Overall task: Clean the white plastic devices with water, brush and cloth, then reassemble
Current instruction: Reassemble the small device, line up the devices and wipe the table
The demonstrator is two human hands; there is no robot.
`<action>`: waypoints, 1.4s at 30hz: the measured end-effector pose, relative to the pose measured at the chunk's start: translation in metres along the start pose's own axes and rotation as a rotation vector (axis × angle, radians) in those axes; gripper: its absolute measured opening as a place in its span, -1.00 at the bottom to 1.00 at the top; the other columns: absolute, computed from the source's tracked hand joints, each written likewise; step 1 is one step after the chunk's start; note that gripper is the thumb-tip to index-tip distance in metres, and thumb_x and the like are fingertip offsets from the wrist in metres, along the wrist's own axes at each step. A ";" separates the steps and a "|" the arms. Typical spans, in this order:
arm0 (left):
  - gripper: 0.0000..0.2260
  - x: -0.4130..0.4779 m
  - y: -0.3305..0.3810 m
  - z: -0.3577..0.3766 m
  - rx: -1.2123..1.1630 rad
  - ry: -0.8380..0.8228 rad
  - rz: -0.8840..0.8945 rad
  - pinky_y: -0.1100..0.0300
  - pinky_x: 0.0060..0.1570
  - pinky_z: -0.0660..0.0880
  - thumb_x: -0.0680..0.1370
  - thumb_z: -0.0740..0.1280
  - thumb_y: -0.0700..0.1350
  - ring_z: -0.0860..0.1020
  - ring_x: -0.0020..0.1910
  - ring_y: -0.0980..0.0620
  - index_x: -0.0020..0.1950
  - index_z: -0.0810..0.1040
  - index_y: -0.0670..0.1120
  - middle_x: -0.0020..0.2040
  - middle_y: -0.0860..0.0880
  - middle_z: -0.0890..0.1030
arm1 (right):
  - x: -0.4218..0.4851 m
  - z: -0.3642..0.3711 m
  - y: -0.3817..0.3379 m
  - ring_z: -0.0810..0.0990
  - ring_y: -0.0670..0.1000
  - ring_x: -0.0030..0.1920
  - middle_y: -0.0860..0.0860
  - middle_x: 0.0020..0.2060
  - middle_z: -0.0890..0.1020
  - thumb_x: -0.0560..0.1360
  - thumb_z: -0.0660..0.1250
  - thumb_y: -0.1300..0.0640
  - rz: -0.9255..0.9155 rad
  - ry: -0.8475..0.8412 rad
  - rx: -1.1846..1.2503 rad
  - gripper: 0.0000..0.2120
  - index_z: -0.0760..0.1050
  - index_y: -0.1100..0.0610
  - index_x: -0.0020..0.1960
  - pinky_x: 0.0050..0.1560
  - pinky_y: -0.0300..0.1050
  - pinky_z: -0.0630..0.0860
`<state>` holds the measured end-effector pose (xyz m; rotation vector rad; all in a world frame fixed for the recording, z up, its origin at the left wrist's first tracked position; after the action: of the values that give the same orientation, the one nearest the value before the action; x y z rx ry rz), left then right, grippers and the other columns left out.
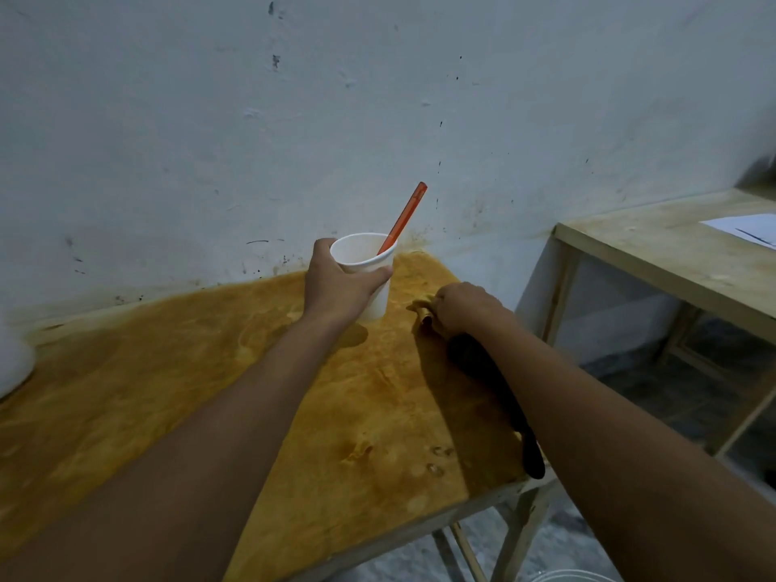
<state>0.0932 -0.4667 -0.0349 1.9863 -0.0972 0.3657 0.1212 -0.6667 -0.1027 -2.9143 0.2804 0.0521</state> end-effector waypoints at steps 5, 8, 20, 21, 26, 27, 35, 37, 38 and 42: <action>-0.31 0.037 0.004 0.036 -0.030 -0.014 -0.012 0.15 -0.04 0.48 0.41 0.55 0.00 0.41 0.11 0.02 0.43 0.27 -0.04 0.22 0.01 0.41 | 0.009 -0.003 0.004 0.57 0.08 0.02 0.07 0.03 0.62 0.59 0.17 -0.03 -0.038 -0.132 0.053 -0.69 0.58 0.11 0.15 0.08 -0.03 0.53; -0.31 0.059 0.000 0.065 -0.054 -0.028 -0.040 0.13 -0.03 0.48 0.40 0.56 -0.01 0.41 0.10 0.01 0.41 0.28 -0.05 0.23 -0.02 0.43 | 0.017 -0.002 0.009 0.55 0.08 0.07 0.07 0.10 0.60 0.60 0.15 -0.06 -0.049 -0.171 0.067 -0.65 0.56 0.09 0.22 0.13 0.00 0.51; -0.30 0.091 -0.016 0.127 -0.044 -0.067 -0.061 0.10 0.10 0.50 0.41 0.56 -0.03 0.43 0.21 -0.02 0.43 0.26 -0.08 0.31 -0.09 0.43 | 0.023 0.003 0.007 0.56 0.06 0.05 0.06 0.10 0.60 0.60 0.21 -0.08 -0.070 -0.184 0.046 -0.63 0.51 0.09 0.30 0.16 -0.04 0.53; -0.29 0.090 -0.018 0.130 -0.039 -0.076 -0.067 0.10 0.10 0.50 0.41 0.56 -0.03 0.42 0.20 -0.02 0.43 0.26 -0.08 0.31 -0.09 0.43 | 0.023 0.003 0.007 0.56 0.06 0.05 0.06 0.08 0.60 0.59 0.22 -0.08 -0.066 -0.183 0.052 -0.63 0.51 0.10 0.30 0.17 -0.02 0.54; -0.27 0.088 -0.025 0.137 -0.051 -0.072 -0.090 0.08 0.14 0.51 0.41 0.56 -0.01 0.44 0.25 -0.05 0.45 0.25 -0.08 0.34 -0.09 0.43 | 0.025 0.006 0.008 0.57 0.07 0.01 0.05 -0.02 0.59 0.57 0.20 -0.11 -0.065 -0.146 0.041 -0.61 0.53 0.09 0.26 0.15 0.03 0.55; -0.27 0.089 -0.026 0.138 -0.054 -0.070 -0.095 0.07 0.15 0.51 0.41 0.56 -0.01 0.44 0.27 -0.06 0.45 0.25 -0.08 0.35 -0.09 0.43 | 0.024 0.006 0.009 0.57 0.07 0.01 0.04 -0.03 0.59 0.57 0.20 -0.12 -0.064 -0.138 0.040 -0.61 0.53 0.09 0.25 0.15 0.04 0.55; -0.25 0.092 -0.032 0.138 -0.088 -0.091 -0.105 0.10 0.13 0.51 0.40 0.56 0.01 0.43 0.30 -0.07 0.47 0.25 -0.06 0.36 -0.08 0.42 | 0.023 0.008 0.008 0.57 0.07 0.02 0.04 -0.02 0.58 0.56 0.22 -0.10 -0.060 -0.110 0.058 -0.63 0.52 0.09 0.25 0.16 0.05 0.55; -0.21 0.091 -0.035 0.137 -0.102 -0.116 -0.113 0.09 0.13 0.51 0.39 0.56 0.04 0.43 0.32 -0.08 0.48 0.22 -0.05 0.38 -0.09 0.41 | 0.022 0.009 0.008 0.57 0.06 0.01 0.03 -0.02 0.58 0.56 0.22 -0.09 -0.072 -0.104 0.051 -0.64 0.53 0.09 0.24 0.14 0.05 0.56; -0.19 0.089 -0.037 0.136 -0.102 -0.130 -0.127 0.07 0.16 0.50 0.39 0.56 0.06 0.42 0.33 -0.10 0.50 0.19 -0.05 0.41 -0.10 0.39 | 0.021 0.009 0.008 0.57 0.06 0.01 0.03 -0.01 0.59 0.56 0.22 -0.09 -0.073 -0.101 0.055 -0.64 0.53 0.09 0.25 0.14 0.04 0.56; -0.18 0.070 -0.048 0.117 -0.027 -0.149 -0.204 -0.05 0.28 0.44 0.47 0.48 0.13 0.36 0.42 -0.16 0.56 0.09 -0.03 0.51 -0.13 0.29 | 0.012 0.004 0.009 0.56 0.06 0.07 0.04 0.10 0.58 0.58 0.20 -0.12 -0.067 -0.091 0.075 -0.60 0.50 0.05 0.31 0.13 -0.03 0.54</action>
<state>0.1960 -0.5444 -0.1014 1.9741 0.0067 0.0837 0.1314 -0.6770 -0.1091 -2.8351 0.1653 0.1598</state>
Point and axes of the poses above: each hand's wrist, its own x-axis towards the middle knuckle, its own z-axis out of the palm, y = z × x, the point moved 6 cm from there along x, towards the middle knuckle
